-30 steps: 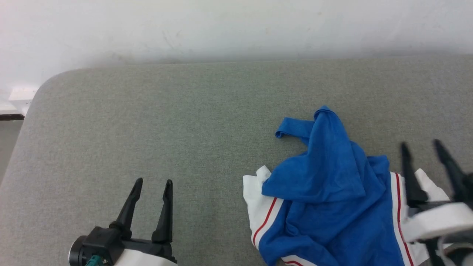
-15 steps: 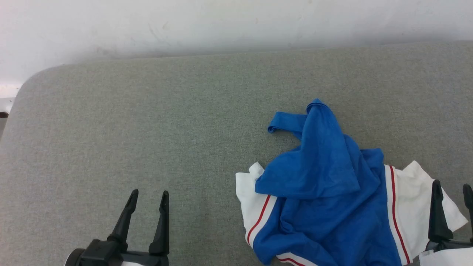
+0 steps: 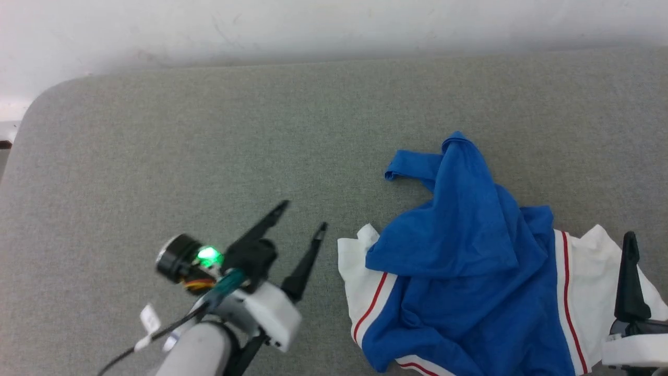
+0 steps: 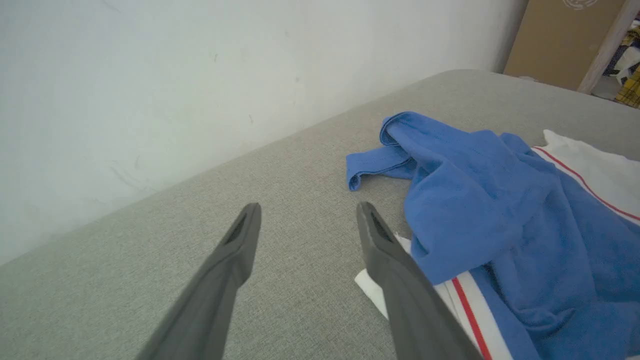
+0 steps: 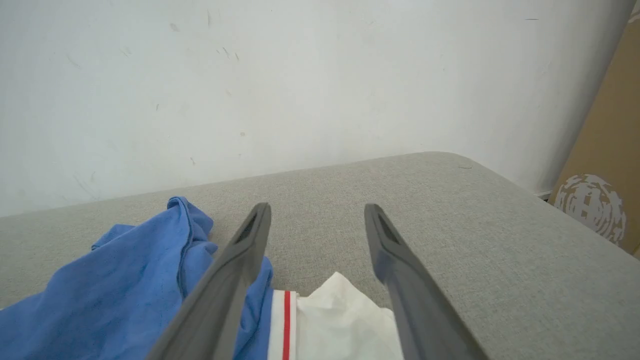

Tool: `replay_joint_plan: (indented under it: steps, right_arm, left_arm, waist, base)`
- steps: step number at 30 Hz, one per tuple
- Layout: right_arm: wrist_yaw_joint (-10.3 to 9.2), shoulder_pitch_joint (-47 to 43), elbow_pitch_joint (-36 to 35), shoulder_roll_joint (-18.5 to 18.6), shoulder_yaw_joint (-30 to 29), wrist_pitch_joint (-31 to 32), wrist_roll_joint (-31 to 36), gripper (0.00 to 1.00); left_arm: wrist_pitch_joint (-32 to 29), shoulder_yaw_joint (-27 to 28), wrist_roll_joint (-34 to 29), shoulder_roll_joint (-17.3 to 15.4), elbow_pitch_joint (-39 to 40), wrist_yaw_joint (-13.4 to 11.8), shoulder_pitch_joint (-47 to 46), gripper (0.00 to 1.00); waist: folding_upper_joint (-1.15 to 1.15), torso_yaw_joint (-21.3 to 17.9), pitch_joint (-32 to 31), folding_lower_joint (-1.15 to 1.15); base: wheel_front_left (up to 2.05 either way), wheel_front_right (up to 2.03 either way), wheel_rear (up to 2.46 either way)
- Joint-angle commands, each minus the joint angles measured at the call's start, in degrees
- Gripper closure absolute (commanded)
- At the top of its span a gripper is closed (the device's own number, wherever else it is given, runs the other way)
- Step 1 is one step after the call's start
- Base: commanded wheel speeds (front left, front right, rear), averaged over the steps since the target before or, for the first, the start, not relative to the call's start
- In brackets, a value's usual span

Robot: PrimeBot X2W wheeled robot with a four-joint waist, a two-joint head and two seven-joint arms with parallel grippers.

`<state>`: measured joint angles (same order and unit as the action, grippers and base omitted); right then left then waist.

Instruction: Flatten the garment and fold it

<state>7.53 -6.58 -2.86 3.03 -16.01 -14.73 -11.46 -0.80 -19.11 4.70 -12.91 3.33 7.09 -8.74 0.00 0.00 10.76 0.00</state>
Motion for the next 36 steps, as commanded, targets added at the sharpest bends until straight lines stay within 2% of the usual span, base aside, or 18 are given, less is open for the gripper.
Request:
replay_joint_plan:
  steps: [1, 5, 11, 20, 25, 26, 27, 30, 33, 36]
  right_arm:
    - [-0.04, 1.21, -0.31, -0.14, 0.02, -0.26, 0.37, 0.00]
    - [-0.04, 1.72, -0.39, -0.15, -0.09, -0.26, 0.34, 0.00]
    - [-0.04, 2.45, -0.46, -0.15, 0.41, -0.27, 0.33, 0.00]
    - [-0.04, 3.34, -0.70, -0.15, 0.98, -0.27, 0.34, 0.00]
    - [-0.04, 3.72, -0.72, -0.15, 1.29, -0.27, -0.12, 0.00]
    - [-0.04, 3.84, -0.68, -0.15, 1.34, -0.27, -0.22, 0.00]
    - [-0.04, 3.96, -0.64, -0.15, 1.38, -0.27, -0.31, 0.00]
    - [-0.04, 4.27, -0.48, -0.15, 1.18, -0.27, -0.46, 0.00]
    - [-0.04, 4.42, -0.34, -0.15, 0.91, -0.27, -0.46, 0.00]
    - [-0.04, 4.44, -0.26, -0.15, 0.95, -0.27, -0.20, 0.00]
  left_arm:
    - [-2.63, -2.66, 1.70, -1.20, -1.08, 0.36, -2.59, 0.00]
    - [-9.37, -9.67, 5.86, -2.58, -4.07, 0.38, -8.17, 0.00]
    - [-12.97, -17.63, 9.61, -3.15, -9.23, 0.38, -13.85, 0.00]
    - [-16.87, -24.70, 11.79, -5.16, -20.53, 0.39, -19.95, 0.00]
    - [-21.07, -29.14, 15.81, -5.68, -24.75, 0.39, -21.65, 0.00]
    - [-21.42, -30.04, 16.91, -5.81, -24.97, 0.39, -22.03, 0.63]
    - [-21.58, -31.03, 17.98, -5.97, -25.03, 0.39, -22.36, 1.00]
    - [-20.83, -32.79, 21.53, -6.49, -24.74, 0.39, -23.03, 1.00]
    - [-17.42, -31.70, 22.56, -6.71, -24.82, 0.26, -23.88, 1.00]
    - [-12.28, -28.77, 22.83, -6.68, -24.48, -2.02, -24.48, 1.00]
  waist:
    - [0.00, 0.13, 0.63, 0.00]
    - [0.00, 0.01, 1.71, 0.00]
    - [0.00, -0.94, 3.17, 0.00]
    - [0.00, -2.75, 5.01, 0.00]
    - [0.00, -3.31, 6.19, 0.00]
    - [0.00, -3.34, 6.33, 0.00]
    - [0.00, -3.37, 6.46, 0.00]
    - [0.00, -3.10, 6.56, 0.00]
    - [0.00, -2.28, 5.91, 0.00]
    - [0.00, -1.42, 4.77, 0.00]
  base:
    - [0.00, 0.00, 0.00]
    - [0.00, 0.00, 0.00]
    - [0.00, 0.00, 0.00]
    - [0.00, 0.00, 0.00]
    - [0.00, 0.00, 0.00]
    - [0.00, 0.00, 0.00]
    - [0.00, 0.00, 0.00]
    - [0.00, 0.00, 0.00]
    - [0.00, 0.00, 0.00]
    - [0.00, 0.00, 0.00]
